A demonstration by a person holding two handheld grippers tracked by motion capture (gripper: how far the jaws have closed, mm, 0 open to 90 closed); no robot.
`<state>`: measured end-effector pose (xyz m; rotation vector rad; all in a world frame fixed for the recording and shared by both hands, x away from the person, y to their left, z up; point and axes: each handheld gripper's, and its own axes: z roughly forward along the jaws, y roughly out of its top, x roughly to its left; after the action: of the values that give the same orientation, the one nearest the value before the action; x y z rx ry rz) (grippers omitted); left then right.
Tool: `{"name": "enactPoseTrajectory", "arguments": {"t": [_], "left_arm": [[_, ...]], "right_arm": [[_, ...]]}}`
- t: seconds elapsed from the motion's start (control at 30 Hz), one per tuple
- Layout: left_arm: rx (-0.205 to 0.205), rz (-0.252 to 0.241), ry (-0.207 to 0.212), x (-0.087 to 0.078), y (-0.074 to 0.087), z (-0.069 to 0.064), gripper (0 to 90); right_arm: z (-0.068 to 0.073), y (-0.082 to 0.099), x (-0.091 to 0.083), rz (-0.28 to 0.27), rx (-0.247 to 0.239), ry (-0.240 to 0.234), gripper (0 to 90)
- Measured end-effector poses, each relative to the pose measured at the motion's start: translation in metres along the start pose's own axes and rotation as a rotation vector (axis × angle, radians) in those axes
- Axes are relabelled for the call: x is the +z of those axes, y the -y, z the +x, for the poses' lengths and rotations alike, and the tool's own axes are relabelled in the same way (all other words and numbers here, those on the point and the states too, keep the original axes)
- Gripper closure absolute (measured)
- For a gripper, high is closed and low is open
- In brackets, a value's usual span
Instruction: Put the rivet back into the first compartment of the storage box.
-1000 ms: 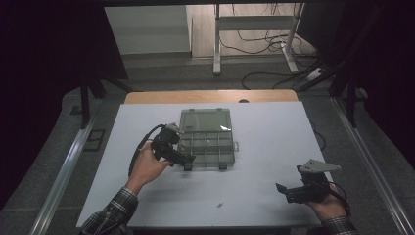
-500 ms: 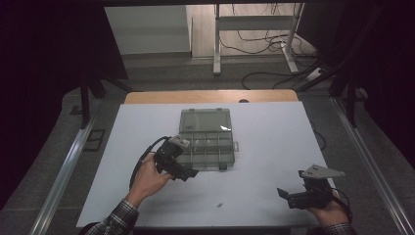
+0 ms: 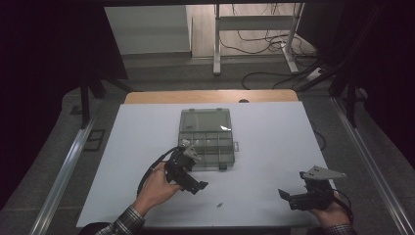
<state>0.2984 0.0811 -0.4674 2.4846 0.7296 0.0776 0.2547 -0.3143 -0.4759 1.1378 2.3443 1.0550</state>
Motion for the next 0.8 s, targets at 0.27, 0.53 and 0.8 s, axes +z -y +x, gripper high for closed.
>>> {"name": "enactPoseTrajectory", "arguments": {"t": [0.27,0.53,0.8], "left_arm": [[0.103,0.072,0.045,0.027,-0.013,-0.029,1.4],[0.142,0.125,0.069,0.049,-0.015,-0.047,21.1],[0.177,0.162,0.130,0.060,-0.014,-0.056,55.9]], "right_arm": [[0.001,0.000,0.002,0.012,-0.011,-0.001,0.0],[0.001,0.000,0.003,0.022,-0.020,-0.004,0.0],[0.001,0.000,0.003,0.022,-0.019,-0.008,0.0]]}}
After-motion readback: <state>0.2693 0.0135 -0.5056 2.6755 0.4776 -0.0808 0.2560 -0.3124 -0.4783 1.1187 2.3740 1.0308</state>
